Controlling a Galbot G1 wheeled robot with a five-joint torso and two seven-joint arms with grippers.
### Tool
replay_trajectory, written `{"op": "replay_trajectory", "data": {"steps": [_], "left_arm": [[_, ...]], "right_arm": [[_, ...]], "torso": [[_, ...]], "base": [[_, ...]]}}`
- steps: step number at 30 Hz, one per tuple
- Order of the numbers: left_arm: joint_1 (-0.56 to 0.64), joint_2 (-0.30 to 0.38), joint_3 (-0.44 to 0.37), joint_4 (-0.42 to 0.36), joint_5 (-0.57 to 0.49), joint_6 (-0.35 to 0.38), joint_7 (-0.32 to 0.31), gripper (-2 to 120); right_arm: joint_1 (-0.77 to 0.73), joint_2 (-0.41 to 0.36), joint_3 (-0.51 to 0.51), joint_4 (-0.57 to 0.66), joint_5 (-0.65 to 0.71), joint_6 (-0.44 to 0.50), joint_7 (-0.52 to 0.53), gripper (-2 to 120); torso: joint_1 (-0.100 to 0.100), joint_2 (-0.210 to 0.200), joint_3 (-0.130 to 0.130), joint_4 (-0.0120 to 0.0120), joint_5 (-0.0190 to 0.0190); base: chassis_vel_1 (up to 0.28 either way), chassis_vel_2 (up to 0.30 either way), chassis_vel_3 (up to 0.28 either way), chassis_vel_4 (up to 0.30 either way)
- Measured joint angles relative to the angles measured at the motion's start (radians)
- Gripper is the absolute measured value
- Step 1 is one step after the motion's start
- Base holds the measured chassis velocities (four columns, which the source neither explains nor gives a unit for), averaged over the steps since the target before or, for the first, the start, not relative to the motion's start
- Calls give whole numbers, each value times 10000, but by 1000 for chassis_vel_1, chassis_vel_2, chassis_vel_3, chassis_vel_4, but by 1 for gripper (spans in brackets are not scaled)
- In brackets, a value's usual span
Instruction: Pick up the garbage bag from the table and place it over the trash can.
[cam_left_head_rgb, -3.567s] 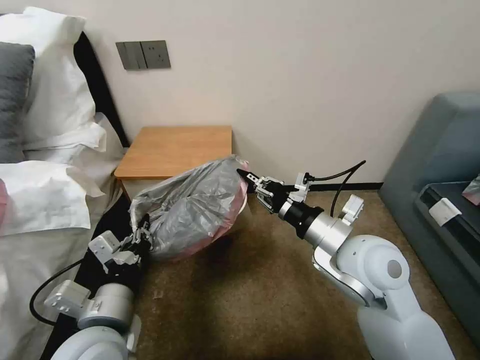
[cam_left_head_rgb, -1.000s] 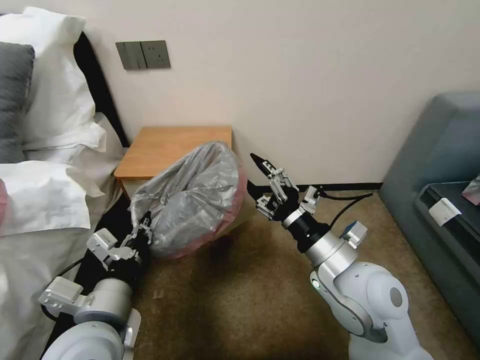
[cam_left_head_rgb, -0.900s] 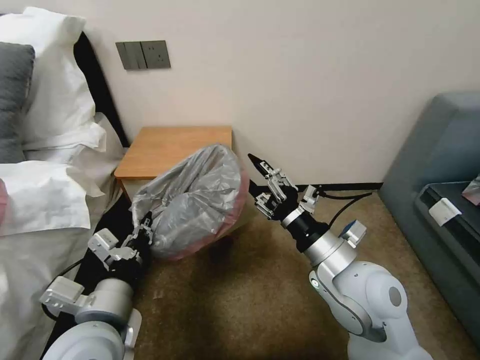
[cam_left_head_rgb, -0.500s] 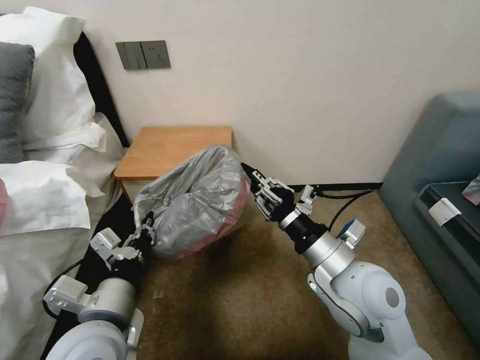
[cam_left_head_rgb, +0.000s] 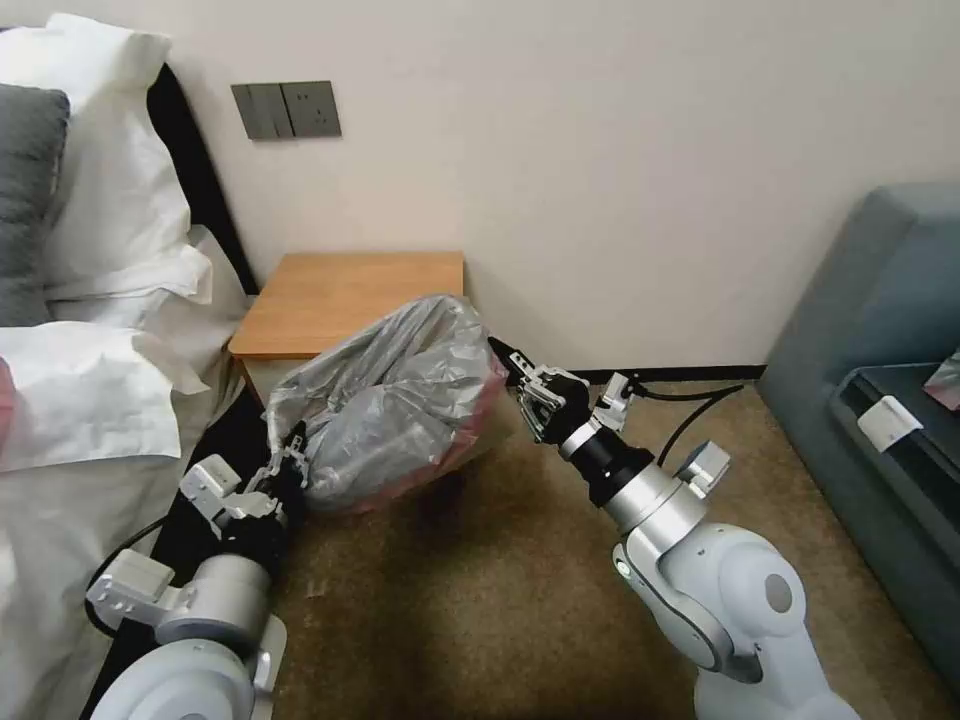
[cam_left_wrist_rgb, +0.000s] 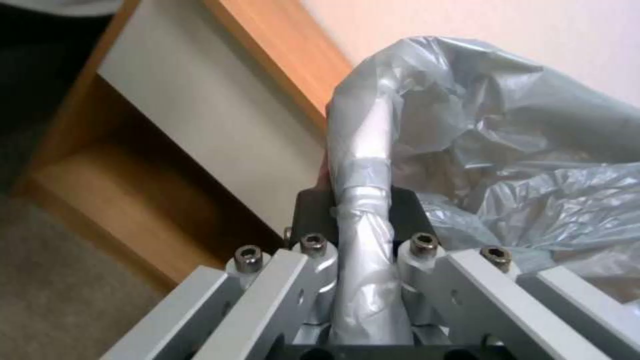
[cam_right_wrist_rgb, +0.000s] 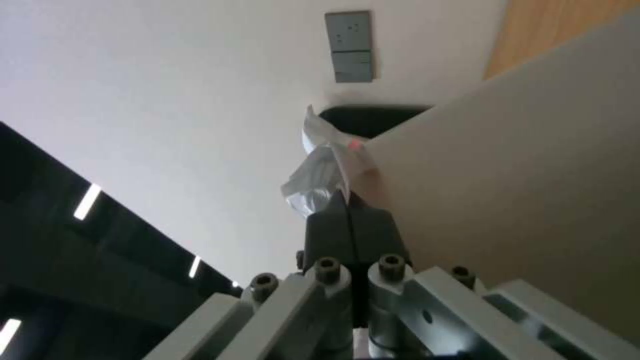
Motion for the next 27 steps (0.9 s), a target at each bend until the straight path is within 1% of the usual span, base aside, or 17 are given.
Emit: {"op": "replay_trajectory", "data": {"steps": [6,8,10,12,14,16,20,23,24,25,26,27], "left_arm": [[-1,-15,-26,-76,-424,0,-6,7],[16,-16,-74,-84,-768,7,-25,7],[20,-20,-77,-84,-813,10,-26,7],[45,-34,-77,-85,-905,13,-26,7],[55,-38,-78,-85,-950,14,-25,7],[65,-49,-80,-85,-1072,15,-12,7],[65,-51,-121,-85,-1129,12,12,7],[63,-51,-150,-84,-999,12,61,7],[61,-51,-156,-86,-766,11,128,7],[58,-46,-156,-87,-497,0,198,7],[58,-46,-156,-87,-497,0,198,7],[50,-34,-158,-87,-133,-29,301,7]], "right_arm": [[-1,82,32,-158,-41,20,5,0],[20,79,42,-423,-449,61,-1,0],[35,69,51,-472,-557,63,-12,0],[92,23,61,-636,-1087,47,-79,0],[114,12,57,-689,-1263,40,-116,0],[185,-44,41,-893,-1907,-14,-229,0],[185,-118,34,-941,-2416,-145,-395,0],[114,-192,44,-905,-2723,-337,-575,0],[47,-259,73,-824,-2803,-516,-667,2],[-3,-310,81,-755,-2859,-589,-704,7],[-3,-310,81,-755,-2859,-589,-704,7],[-74,-398,92,-661,-2946,-670,-737,12]], "torso": [[0,0,0,0,0],[0,0,0,0,0],[0,0,0,0,0],[0,0,0,0,0],[0,0,0,0,0],[0,0,0,0,1],[0,0,0,0,0],[0,0,0,0,1],[0,0,0,0,0],[0,0,0,-1,0],[0,0,0,-1,0],[0,0,0,0,0]], "base": [[0,0,0,0],[0,0,0,0],[0,0,0,0],[0,0,0,0],[0,0,0,0],[0,0,0,0],[0,0,0,0],[0,0,0,0],[0,0,0,0],[0,0,0,0],[0,0,0,0],[0,0,0,0]]}}
